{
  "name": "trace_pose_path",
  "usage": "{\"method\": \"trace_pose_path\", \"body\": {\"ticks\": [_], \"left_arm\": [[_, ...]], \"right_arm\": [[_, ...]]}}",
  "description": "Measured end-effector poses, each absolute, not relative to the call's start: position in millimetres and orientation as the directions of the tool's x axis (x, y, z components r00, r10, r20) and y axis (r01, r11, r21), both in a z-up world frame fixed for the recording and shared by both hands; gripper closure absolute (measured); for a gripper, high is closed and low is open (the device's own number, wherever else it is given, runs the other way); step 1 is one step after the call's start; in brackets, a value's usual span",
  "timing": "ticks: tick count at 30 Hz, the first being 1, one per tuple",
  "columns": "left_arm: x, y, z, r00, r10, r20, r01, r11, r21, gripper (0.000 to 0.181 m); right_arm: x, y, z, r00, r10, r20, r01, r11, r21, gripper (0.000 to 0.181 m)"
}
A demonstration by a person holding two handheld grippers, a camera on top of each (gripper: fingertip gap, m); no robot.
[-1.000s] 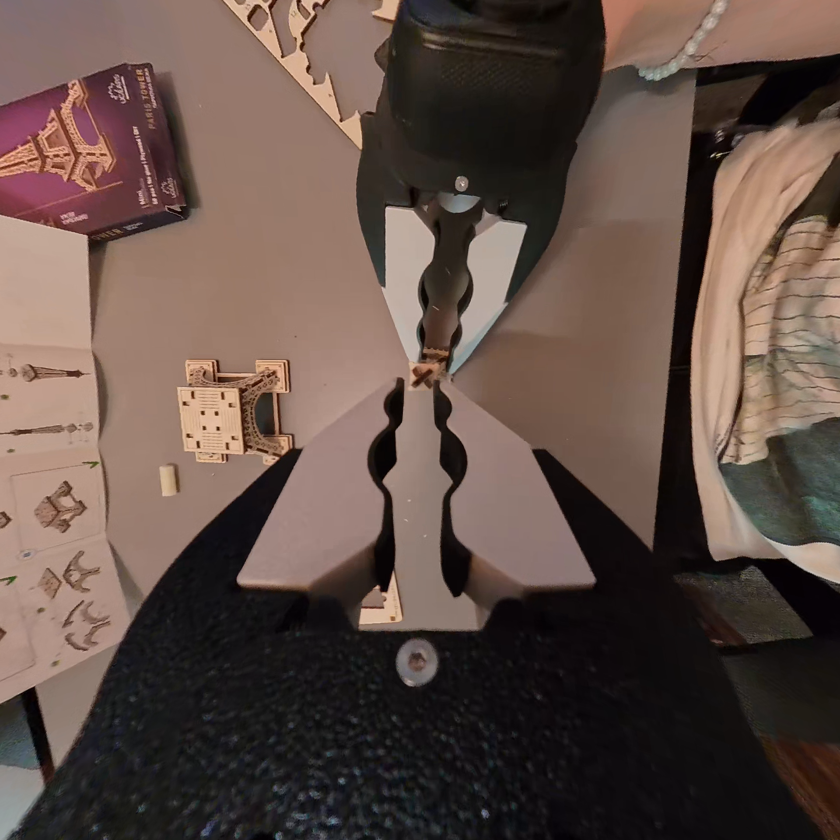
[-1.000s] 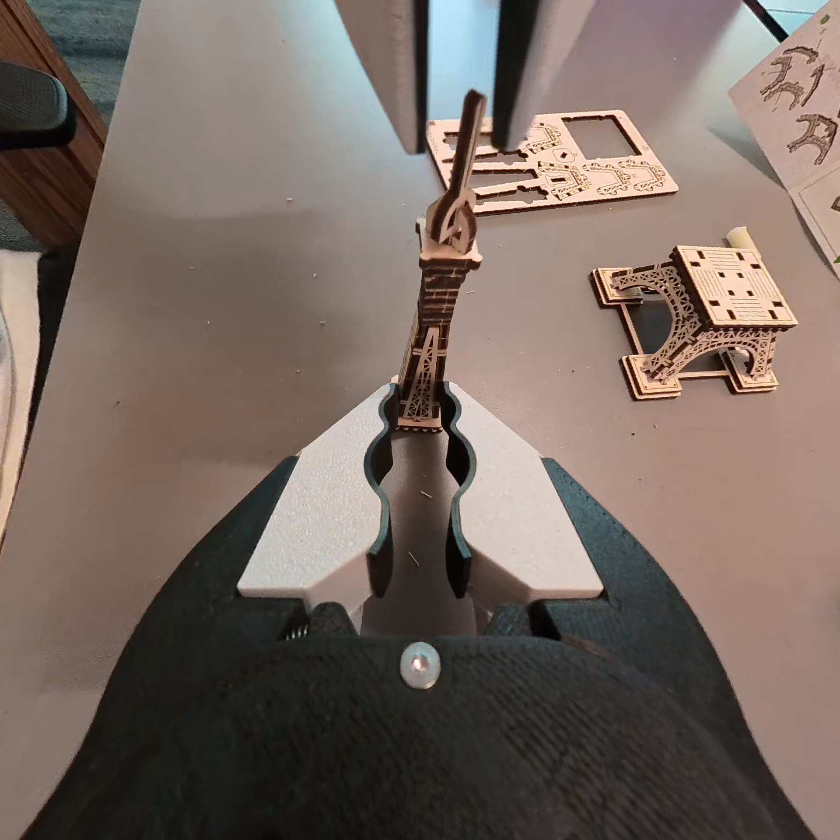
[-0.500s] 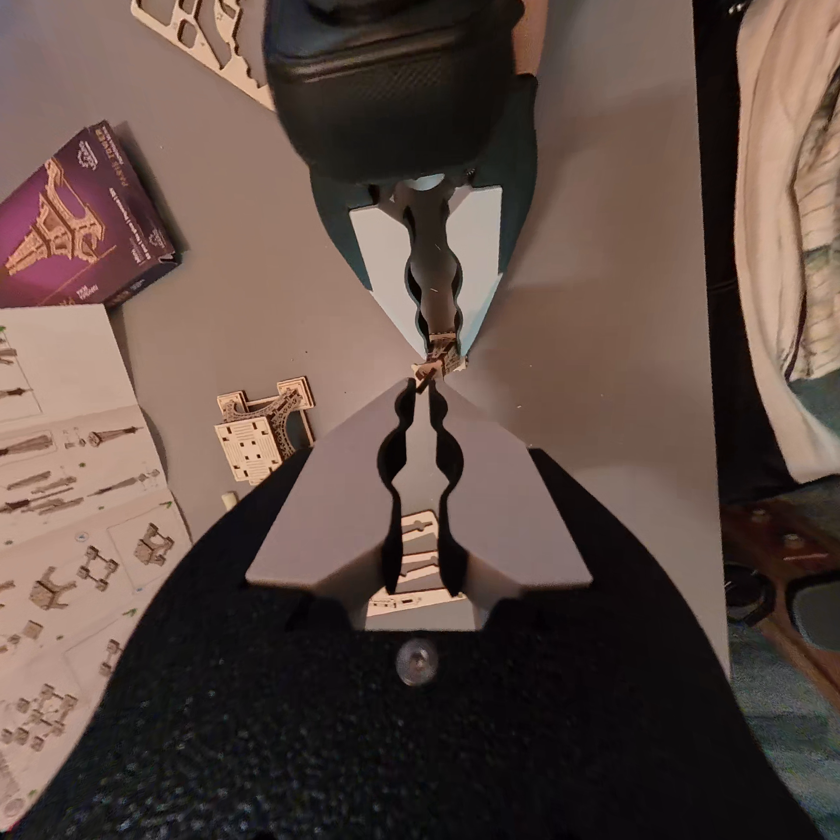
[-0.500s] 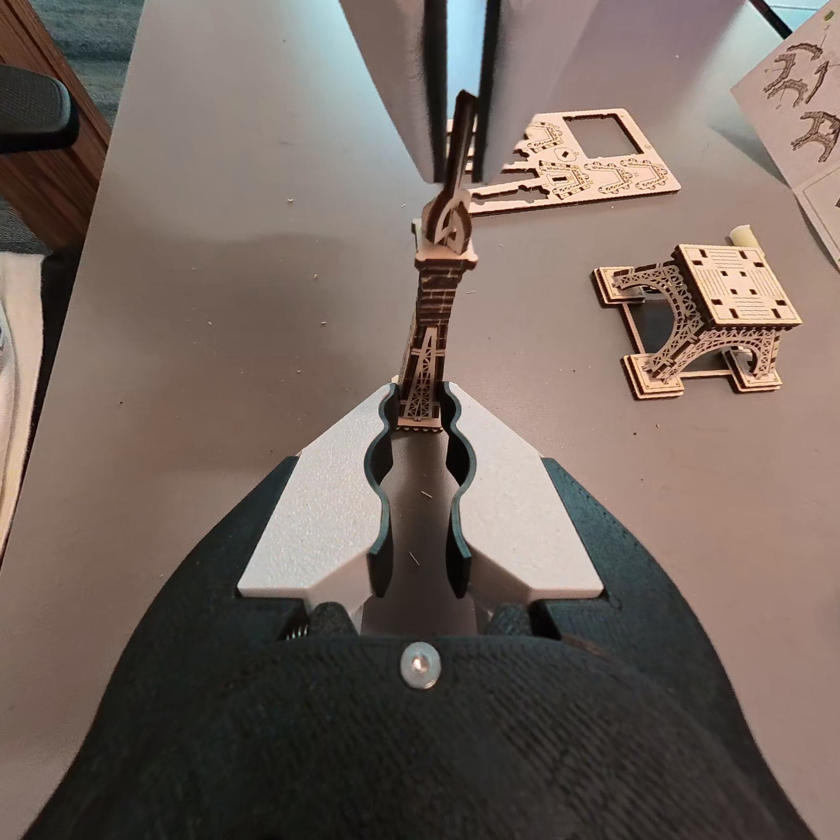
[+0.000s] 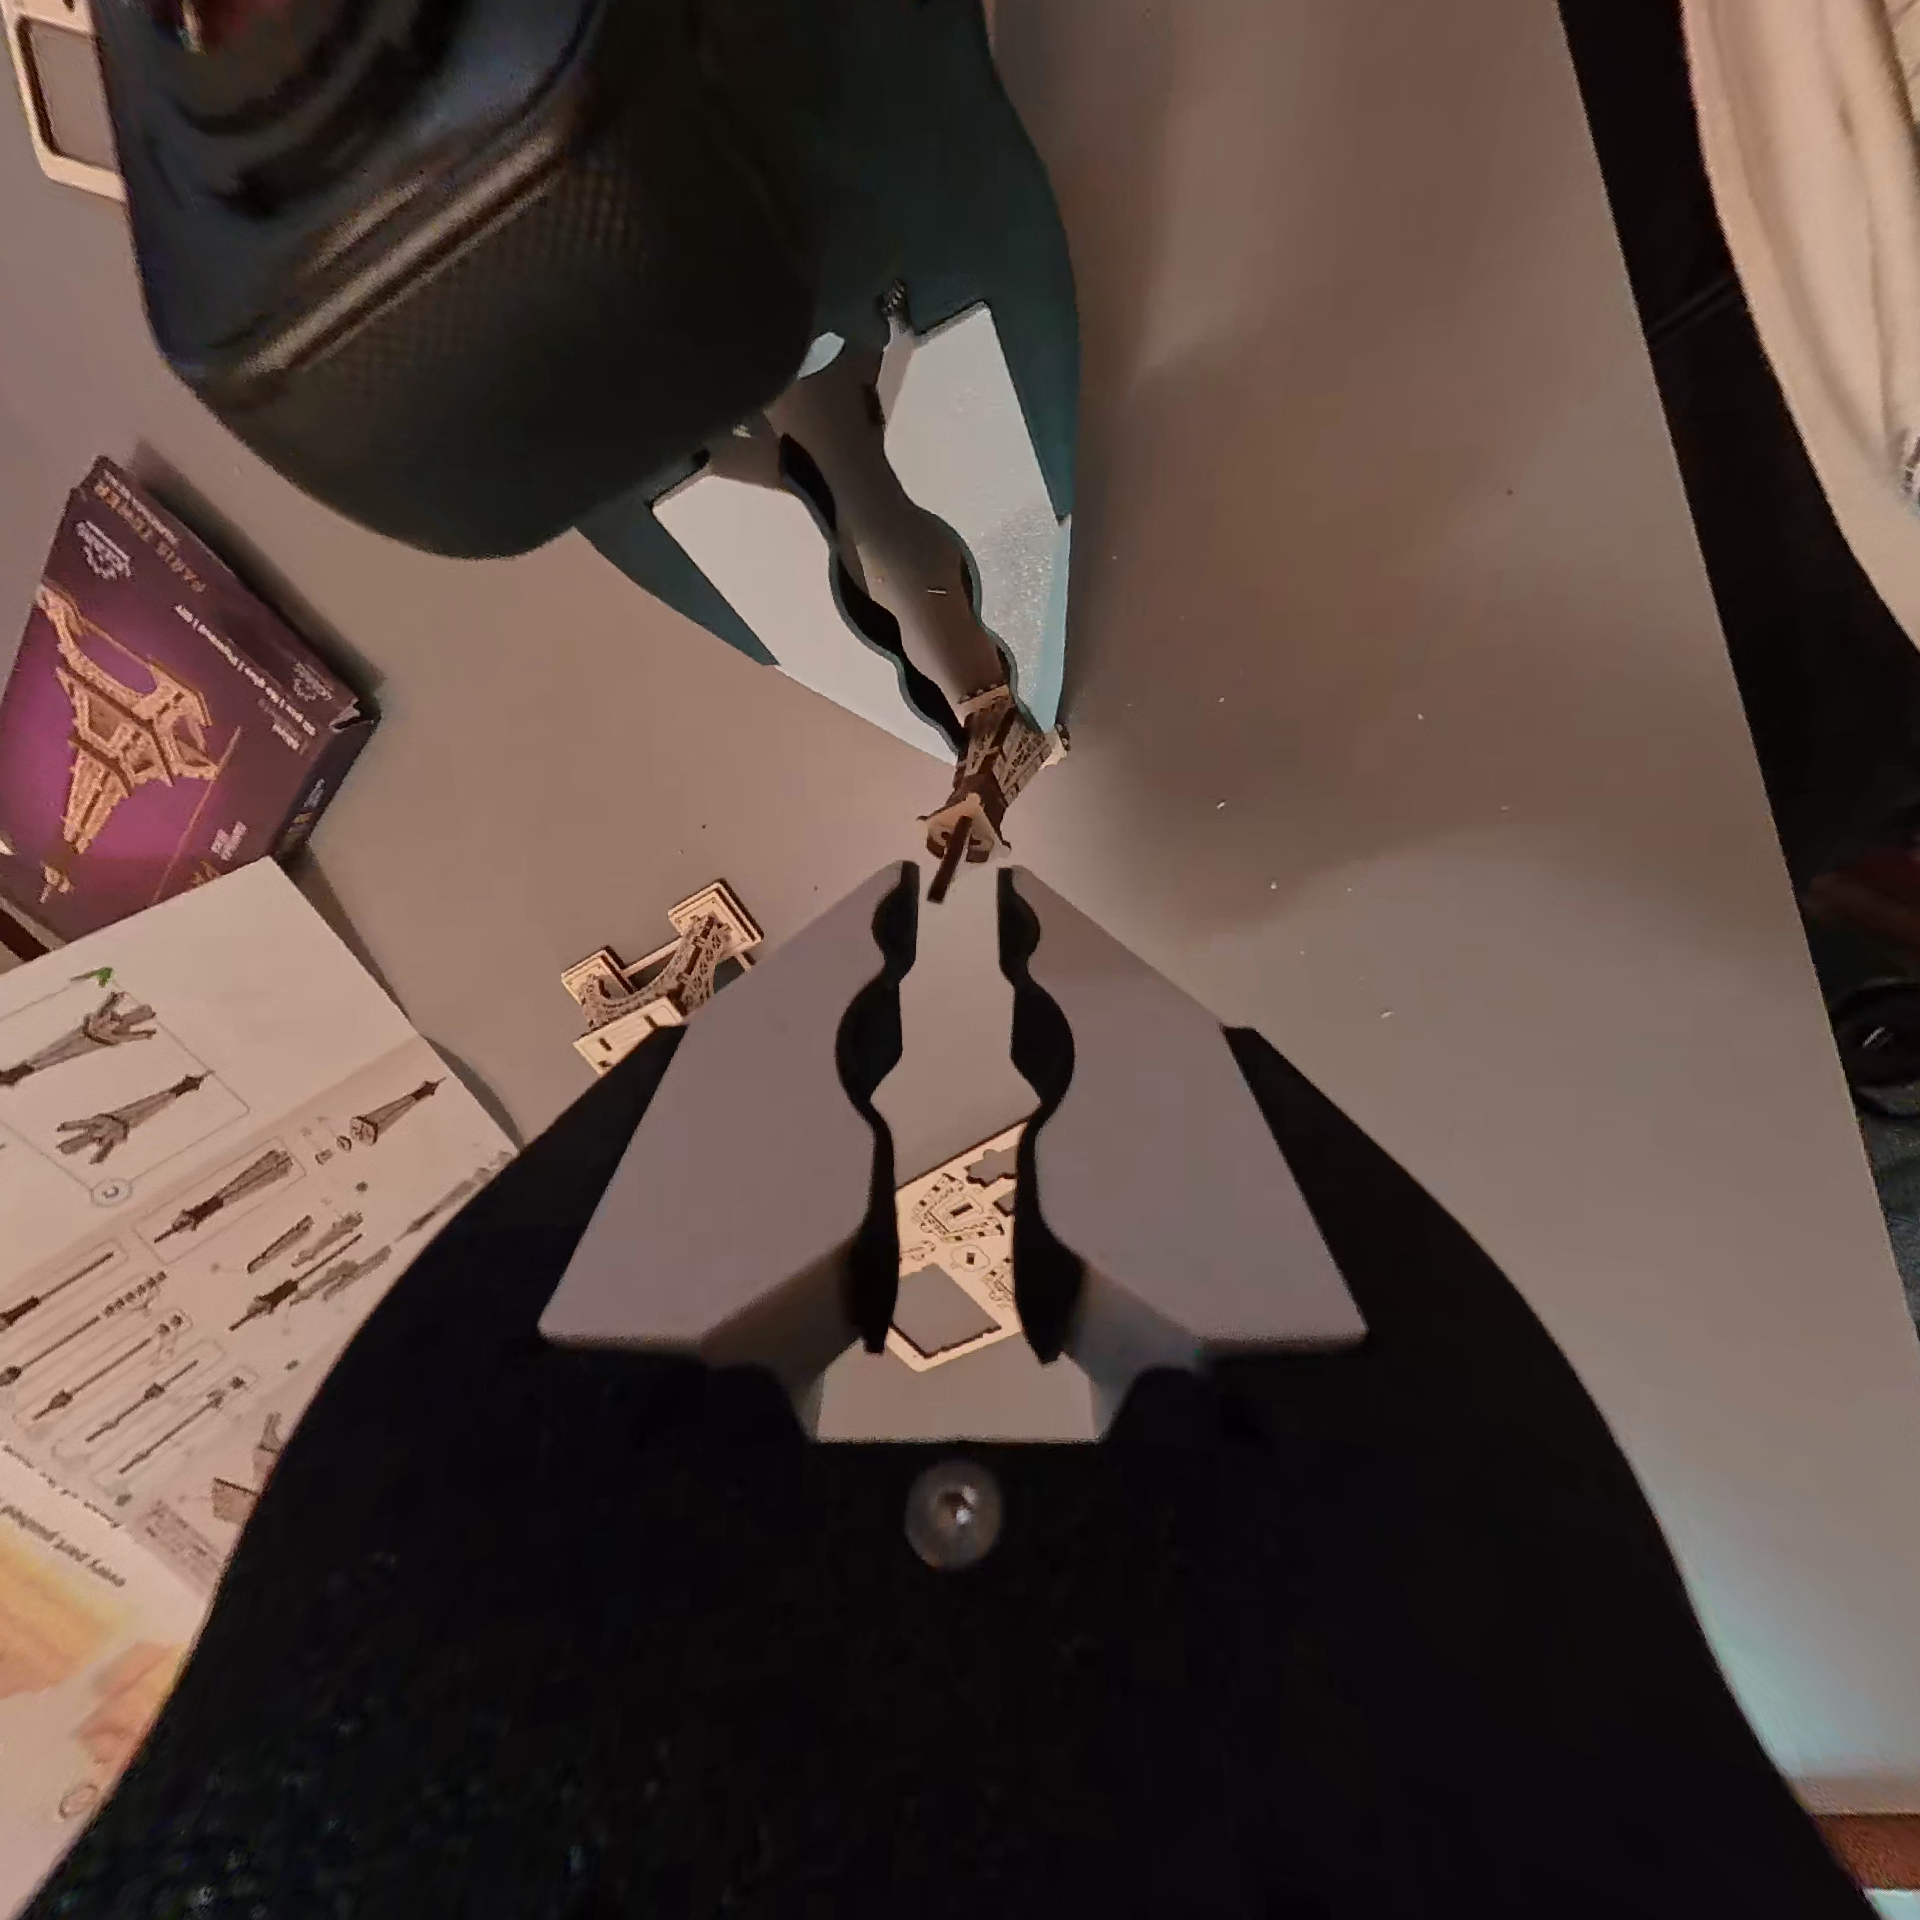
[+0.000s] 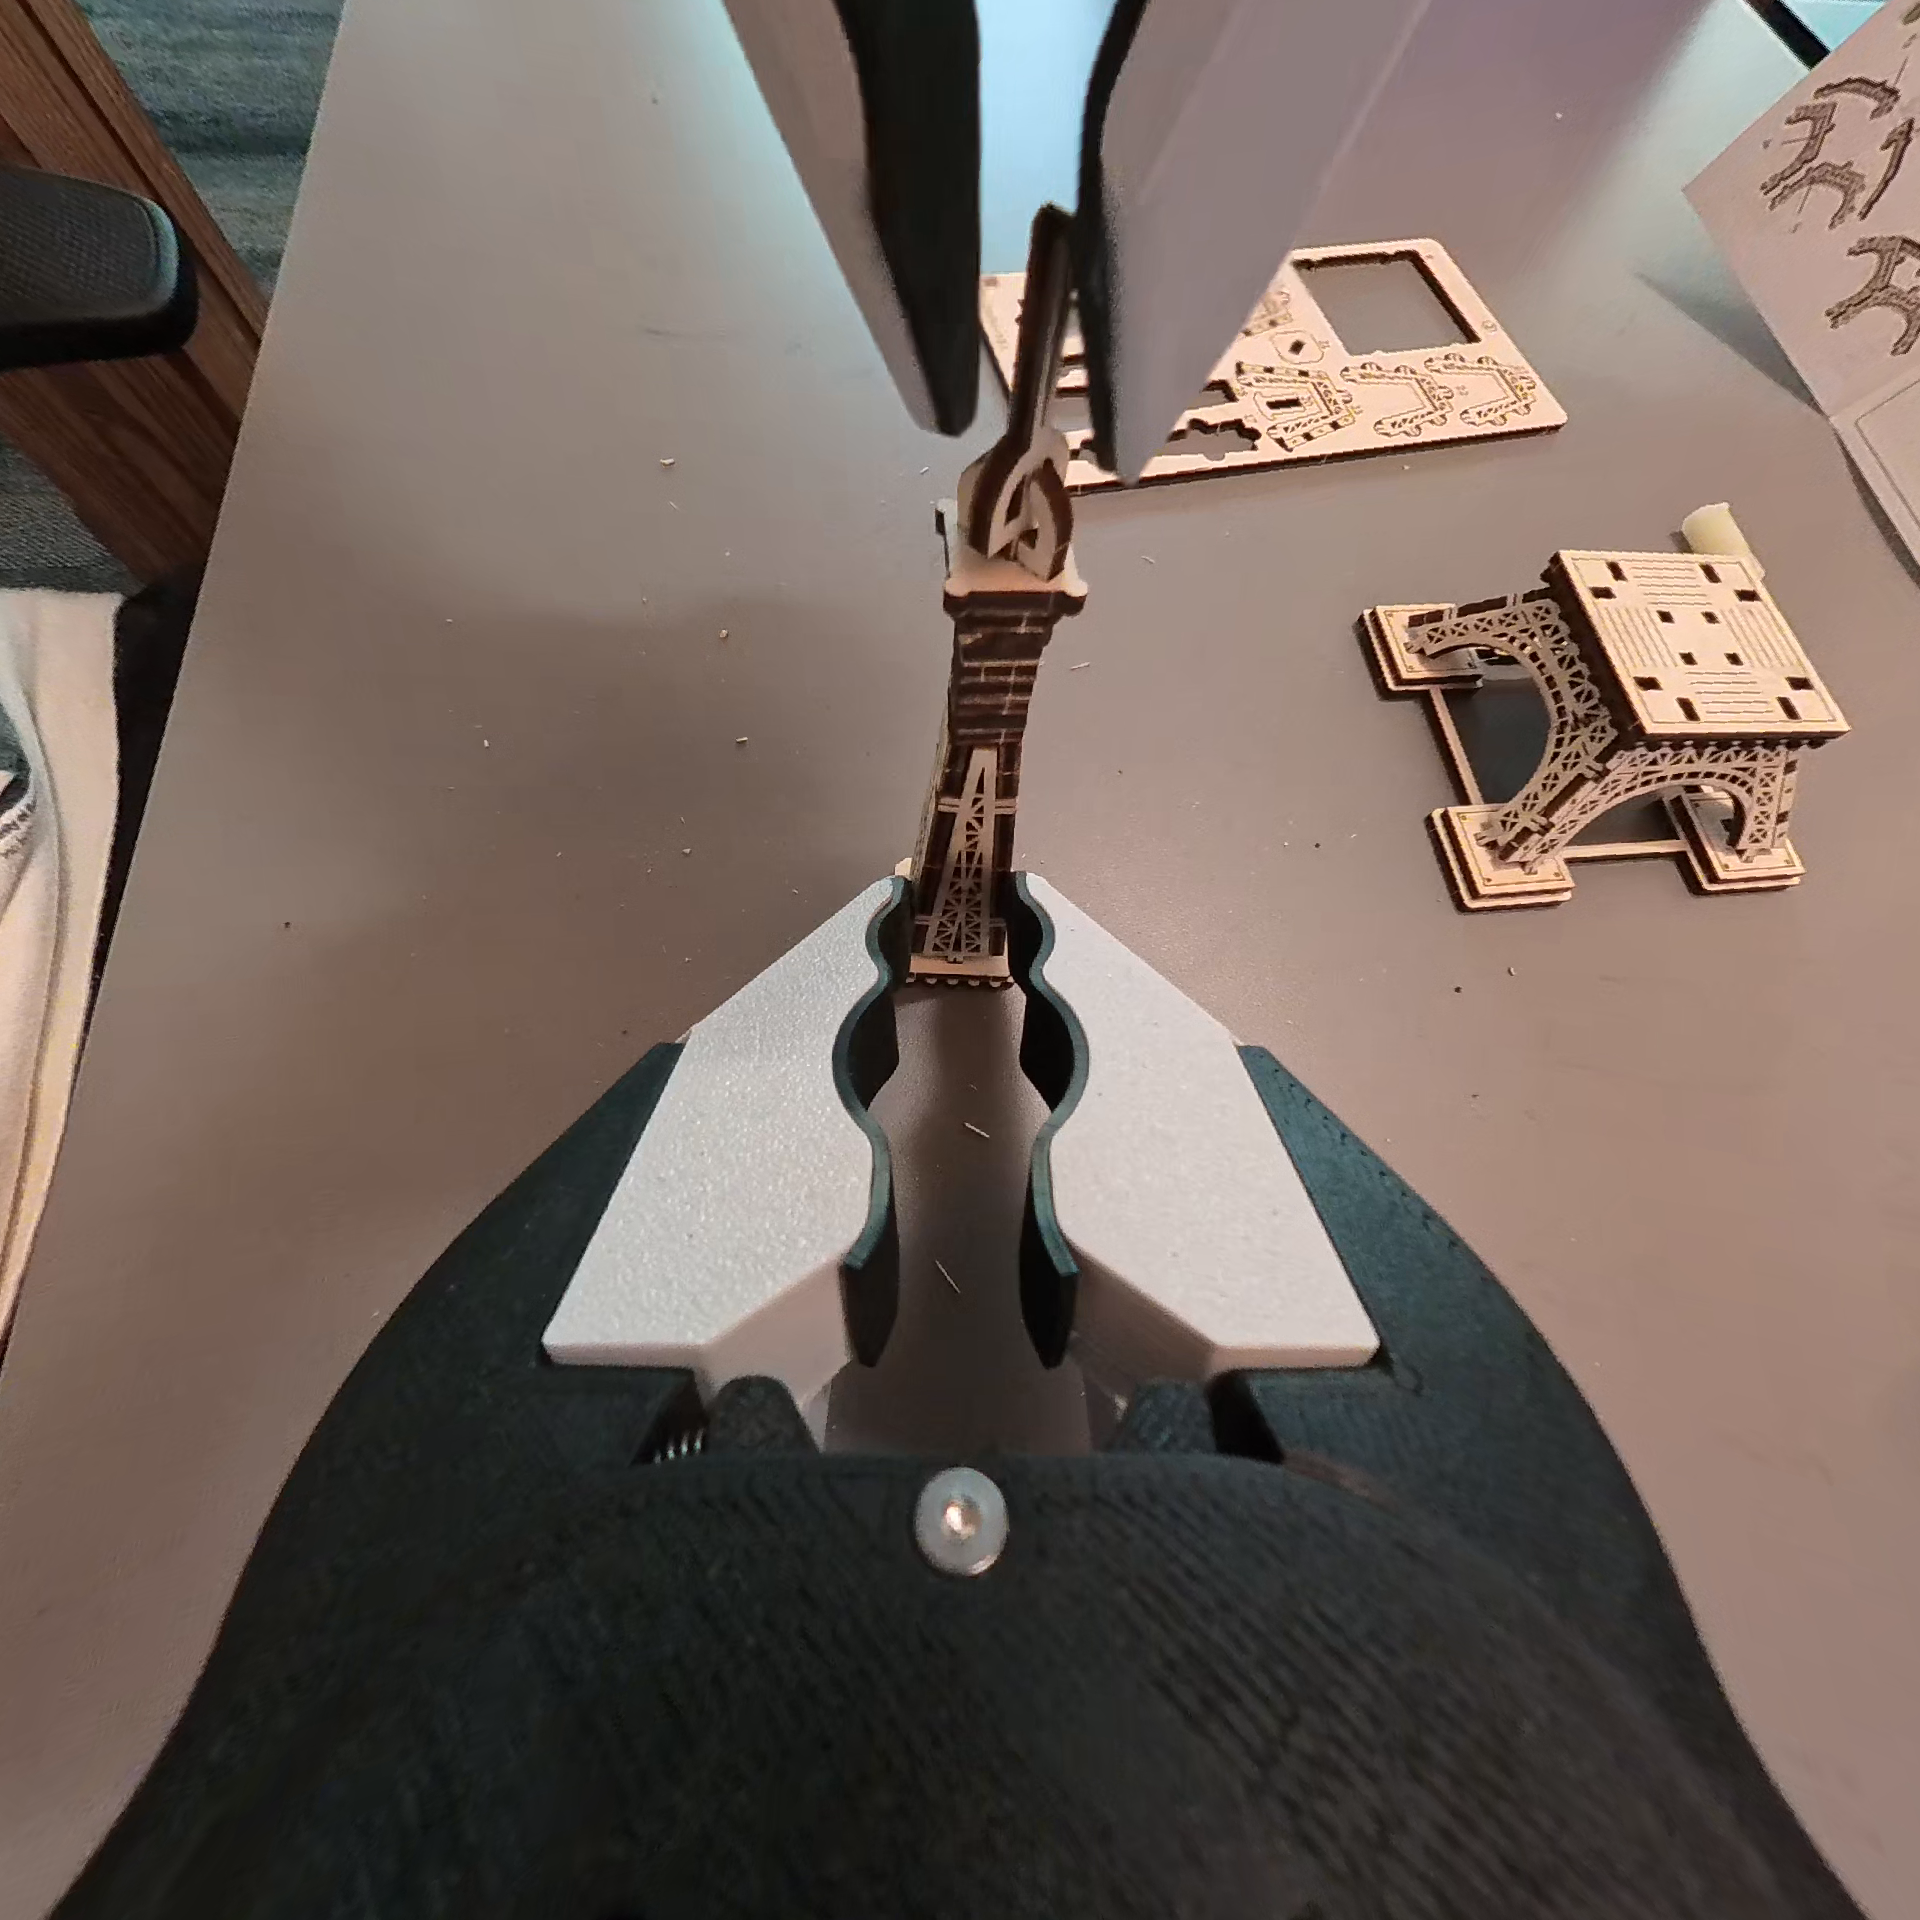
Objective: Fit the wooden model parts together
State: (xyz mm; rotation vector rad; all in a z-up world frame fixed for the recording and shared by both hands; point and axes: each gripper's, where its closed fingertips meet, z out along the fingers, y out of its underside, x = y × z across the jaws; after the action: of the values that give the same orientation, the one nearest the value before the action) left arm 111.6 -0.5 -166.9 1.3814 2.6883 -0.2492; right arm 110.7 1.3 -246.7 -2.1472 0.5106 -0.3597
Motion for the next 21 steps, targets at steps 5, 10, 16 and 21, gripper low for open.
{"method": "trace_pose_path", "body": {"ticks": [5, 10, 16, 21], "left_arm": [[109.8, -5.5, -164.2, -0.507, 0.842, -0.183, 0.862, 0.495, -0.110, 0.168], [106.8, -4.1, -168.5, -0.460, 0.873, -0.160, 0.888, 0.448, -0.106, 0.165], [108.6, -3.1, -174.2, -0.437, 0.891, -0.122, 0.899, 0.430, -0.085, 0.166], [108.6, -2.7, -174.9, -0.420, 0.902, -0.097, 0.907, 0.415, -0.070, 0.167]], "right_arm": [[110.6, 1.3, -246.6, 0.875, -0.479, 0.069, -0.227, -0.533, -0.815, 0.164], [110.4, 1.4, -246.4, 0.876, -0.477, 0.072, -0.224, -0.534, -0.815, 0.164], [110.4, 1.4, -246.2, 0.878, -0.473, 0.070, -0.223, -0.535, -0.815, 0.164], [110.3, 1.5, -246.0, 0.879, -0.472, 0.070, -0.223, -0.535, -0.815, 0.164]]}}
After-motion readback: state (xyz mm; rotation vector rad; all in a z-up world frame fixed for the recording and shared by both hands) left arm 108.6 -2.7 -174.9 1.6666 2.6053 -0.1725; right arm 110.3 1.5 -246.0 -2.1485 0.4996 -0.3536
